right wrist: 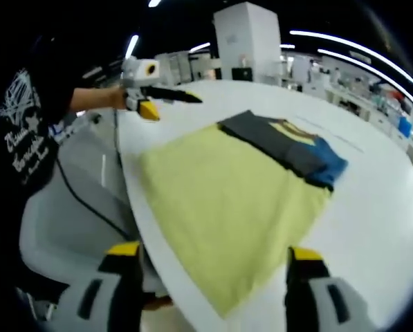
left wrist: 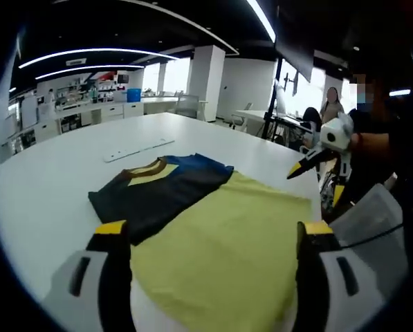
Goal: Fold the garment on the visible template until the final outline fits inside the template.
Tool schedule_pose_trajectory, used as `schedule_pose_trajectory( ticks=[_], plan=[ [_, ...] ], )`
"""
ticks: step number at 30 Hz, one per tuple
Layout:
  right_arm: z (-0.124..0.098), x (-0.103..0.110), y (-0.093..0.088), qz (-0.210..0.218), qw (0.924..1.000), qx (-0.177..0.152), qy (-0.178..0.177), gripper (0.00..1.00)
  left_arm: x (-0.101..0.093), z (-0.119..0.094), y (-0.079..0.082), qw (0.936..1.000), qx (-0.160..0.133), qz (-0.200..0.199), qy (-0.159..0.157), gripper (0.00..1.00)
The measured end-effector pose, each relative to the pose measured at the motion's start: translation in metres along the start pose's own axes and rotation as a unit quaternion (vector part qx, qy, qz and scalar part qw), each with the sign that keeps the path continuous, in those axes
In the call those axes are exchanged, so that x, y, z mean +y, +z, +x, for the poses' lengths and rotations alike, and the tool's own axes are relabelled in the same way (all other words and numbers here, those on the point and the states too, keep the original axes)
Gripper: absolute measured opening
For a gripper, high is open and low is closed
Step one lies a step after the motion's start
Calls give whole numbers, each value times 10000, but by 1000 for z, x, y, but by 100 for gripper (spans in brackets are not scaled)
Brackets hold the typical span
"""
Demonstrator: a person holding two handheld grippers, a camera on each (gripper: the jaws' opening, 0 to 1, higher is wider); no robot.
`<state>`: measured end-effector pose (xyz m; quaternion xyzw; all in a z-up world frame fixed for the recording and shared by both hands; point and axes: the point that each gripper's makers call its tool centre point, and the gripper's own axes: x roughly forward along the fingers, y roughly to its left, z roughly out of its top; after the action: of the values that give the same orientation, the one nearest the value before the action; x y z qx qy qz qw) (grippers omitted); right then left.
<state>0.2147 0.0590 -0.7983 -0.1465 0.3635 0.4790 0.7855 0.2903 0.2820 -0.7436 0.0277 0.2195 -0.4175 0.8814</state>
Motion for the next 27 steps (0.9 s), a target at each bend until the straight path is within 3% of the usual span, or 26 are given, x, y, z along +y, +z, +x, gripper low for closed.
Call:
schedule_pose_trajectory(
  ticks=[3, 10, 15, 19, 22, 27],
  plan=[
    [1, 1, -4, -119, 9999, 65, 1, 78, -8, -12, -10, 9999, 57, 78, -31, 94],
    [4, 2, -16, -279, 9993, 258, -36, 67, -24, -31, -40, 9990, 273, 268, -210, 78],
    [7, 5, -23, -338, 9988, 350, 19, 58, -33, -41, -64, 9968, 602, 429, -295, 71],
    [9, 7, -29, -453, 9978, 479, 66, 54, -40, -45, -73, 9963, 668, 399, -357, 66],
    [11, 8, -38, -600, 9960, 660, 86, 51, -42, -50, -90, 9919, 1029, 632, -397, 62],
    [12, 4, -45, -767, 9935, 837, 20, 44, -47, -50, -100, 9880, 1215, 812, -492, 55]
  ],
)
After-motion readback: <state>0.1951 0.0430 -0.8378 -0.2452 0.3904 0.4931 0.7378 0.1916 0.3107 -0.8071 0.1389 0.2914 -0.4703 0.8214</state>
